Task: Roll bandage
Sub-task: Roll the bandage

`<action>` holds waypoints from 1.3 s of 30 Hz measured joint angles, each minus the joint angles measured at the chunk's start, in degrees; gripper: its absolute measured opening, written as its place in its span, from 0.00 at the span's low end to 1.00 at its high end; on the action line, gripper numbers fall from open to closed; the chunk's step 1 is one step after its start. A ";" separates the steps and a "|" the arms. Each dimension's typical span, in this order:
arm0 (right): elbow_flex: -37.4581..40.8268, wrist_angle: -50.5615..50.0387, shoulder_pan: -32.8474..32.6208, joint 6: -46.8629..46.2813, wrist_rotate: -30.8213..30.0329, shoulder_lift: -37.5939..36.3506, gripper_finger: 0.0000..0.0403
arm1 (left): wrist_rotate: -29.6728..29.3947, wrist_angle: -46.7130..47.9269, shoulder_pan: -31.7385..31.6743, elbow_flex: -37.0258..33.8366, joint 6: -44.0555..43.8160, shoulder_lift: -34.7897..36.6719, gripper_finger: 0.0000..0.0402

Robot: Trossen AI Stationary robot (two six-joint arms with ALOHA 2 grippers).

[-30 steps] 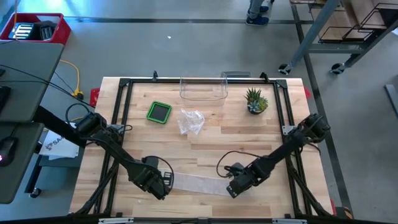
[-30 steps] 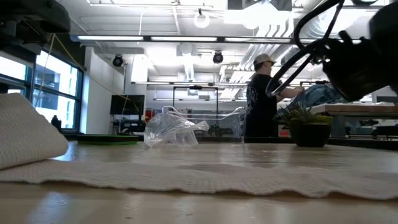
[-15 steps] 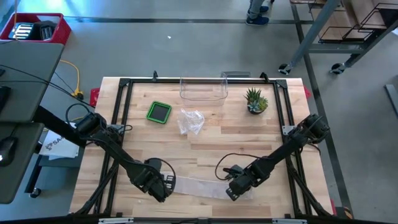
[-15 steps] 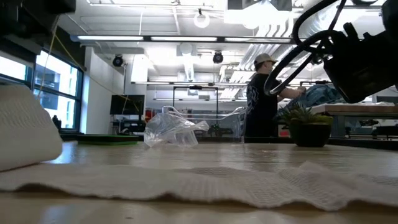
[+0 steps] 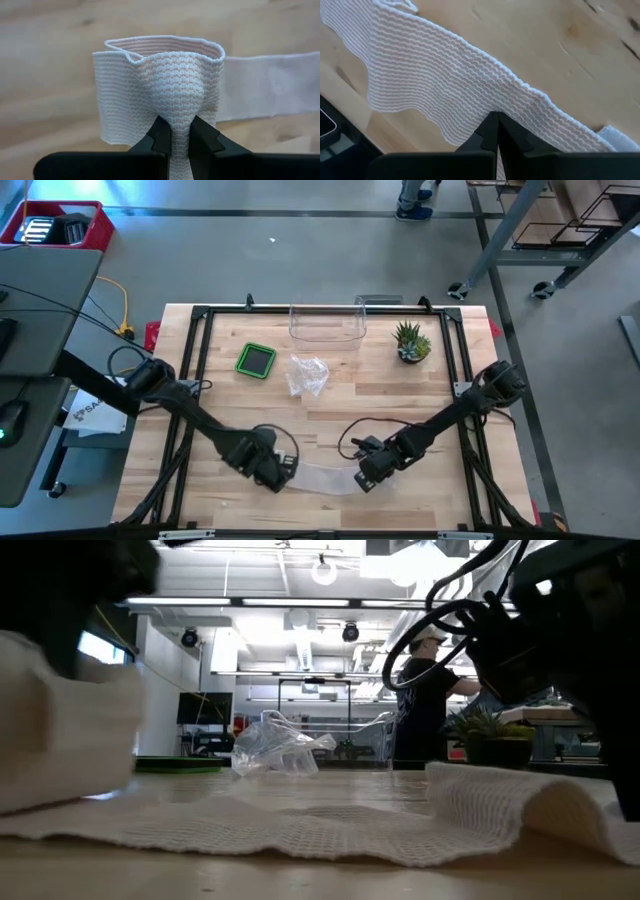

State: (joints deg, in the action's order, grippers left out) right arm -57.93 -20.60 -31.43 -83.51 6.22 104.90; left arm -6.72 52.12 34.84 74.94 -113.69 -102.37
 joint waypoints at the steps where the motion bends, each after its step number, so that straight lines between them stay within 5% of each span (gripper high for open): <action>1: 0.00 0.04 0.07 -0.01 0.00 0.00 0.00 | -0.01 -0.21 -0.77 0.00 1.24 0.00 0.07; 8: -0.17 -2.30 -0.37 -1.11 0.72 -0.07 0.00 | 0.29 0.78 -3.12 0.00 6.34 -1.01 0.07; 13: -0.17 -3.73 -1.00 -1.77 1.87 -0.33 0.00 | 6.02 0.12 -1.67 0.00 9.22 -4.28 0.07; 22: -0.24 -7.43 -1.61 -9.04 4.91 -0.69 0.00 | 7.83 3.01 3.13 0.00 0.49 -5.57 0.07; 39: -0.13 -4.80 0.60 -11.34 0.26 -1.46 0.00 | 8.43 6.80 7.66 0.20 -7.44 -5.57 0.07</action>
State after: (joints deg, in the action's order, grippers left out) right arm -58.06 -25.40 -30.83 -94.85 6.48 103.44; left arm 1.70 58.93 42.50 75.13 -121.13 -107.94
